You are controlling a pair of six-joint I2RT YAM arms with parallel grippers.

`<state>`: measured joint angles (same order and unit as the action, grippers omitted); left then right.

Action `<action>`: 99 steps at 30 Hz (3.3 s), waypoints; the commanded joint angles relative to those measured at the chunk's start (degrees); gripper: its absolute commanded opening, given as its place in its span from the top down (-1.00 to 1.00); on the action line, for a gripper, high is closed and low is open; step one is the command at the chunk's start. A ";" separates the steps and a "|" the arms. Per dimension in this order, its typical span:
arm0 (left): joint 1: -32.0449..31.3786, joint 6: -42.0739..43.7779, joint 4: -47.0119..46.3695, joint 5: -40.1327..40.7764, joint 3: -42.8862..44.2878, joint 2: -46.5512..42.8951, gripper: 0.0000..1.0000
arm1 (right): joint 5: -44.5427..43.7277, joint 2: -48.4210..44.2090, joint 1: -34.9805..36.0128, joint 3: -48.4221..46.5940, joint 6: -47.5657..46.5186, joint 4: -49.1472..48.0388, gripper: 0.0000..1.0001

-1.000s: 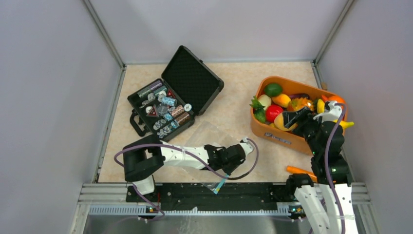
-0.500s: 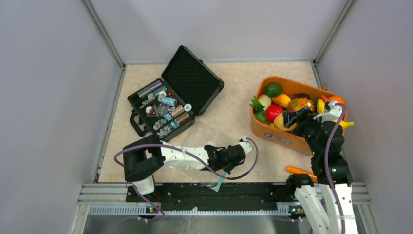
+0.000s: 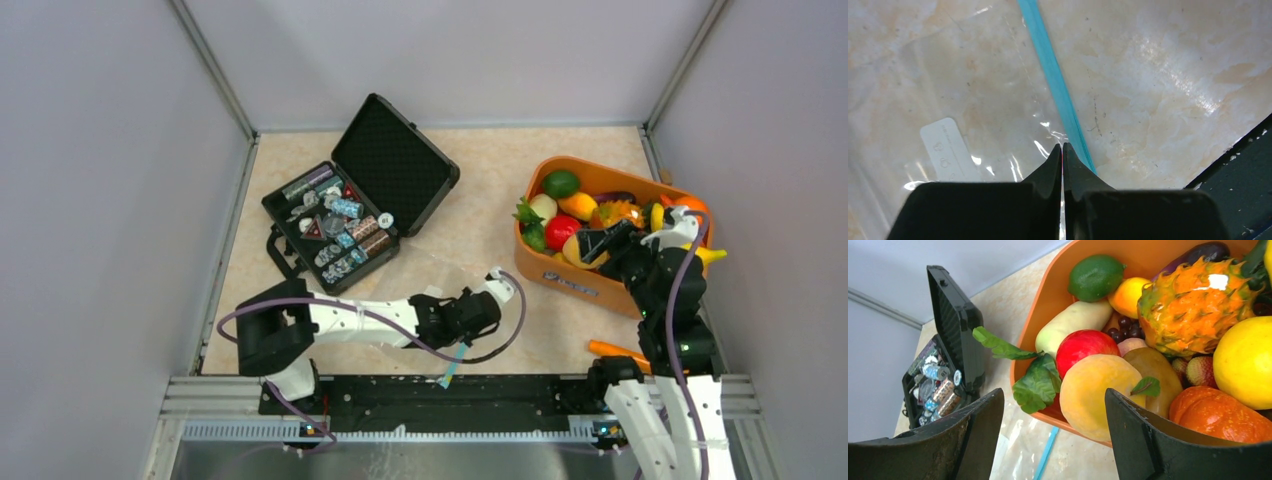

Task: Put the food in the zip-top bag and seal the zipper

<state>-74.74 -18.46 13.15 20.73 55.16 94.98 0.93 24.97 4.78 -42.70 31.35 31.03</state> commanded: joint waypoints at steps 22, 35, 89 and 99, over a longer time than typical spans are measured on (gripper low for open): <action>3.11 -6.53 -6.47 -10.44 -2.80 -0.63 -0.54 | 6.17 2.64 0.37 1.75 1.42 -2.08 -0.46; 3.13 -6.68 -5.48 -9.02 -3.04 2.72 -0.03 | 5.47 2.46 0.33 1.83 1.27 -2.40 -0.47; 3.20 -3.12 4.78 17.13 0.85 -20.30 1.00 | 16.53 13.77 18.27 -6.02 -0.98 -5.93 -0.38; 3.20 -3.43 3.90 18.15 -0.01 -22.89 1.00 | 10.38 23.85 30.30 -9.12 -0.39 -4.64 -0.38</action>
<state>-71.40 -21.32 18.26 37.26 54.02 74.39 19.42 45.80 26.89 -49.21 31.11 26.24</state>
